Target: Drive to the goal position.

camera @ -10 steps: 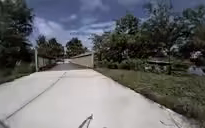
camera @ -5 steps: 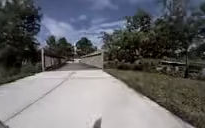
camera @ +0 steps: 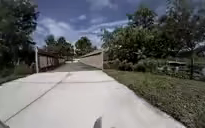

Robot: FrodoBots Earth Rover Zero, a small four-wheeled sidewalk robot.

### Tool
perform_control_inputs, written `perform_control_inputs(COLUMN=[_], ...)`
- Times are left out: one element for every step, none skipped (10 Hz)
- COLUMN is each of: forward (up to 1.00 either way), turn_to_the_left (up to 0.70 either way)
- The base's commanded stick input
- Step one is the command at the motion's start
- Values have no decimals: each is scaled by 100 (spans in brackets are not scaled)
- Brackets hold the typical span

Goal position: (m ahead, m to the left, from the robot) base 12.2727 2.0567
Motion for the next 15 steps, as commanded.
perform_control_inputs(forward=[85,85,85,85,85,85,85,85,85,85,85,85,85,85,85], turn_to_the_left=[0,0,8,29,33,34,6,0,0,0,0,0,0,14,34])
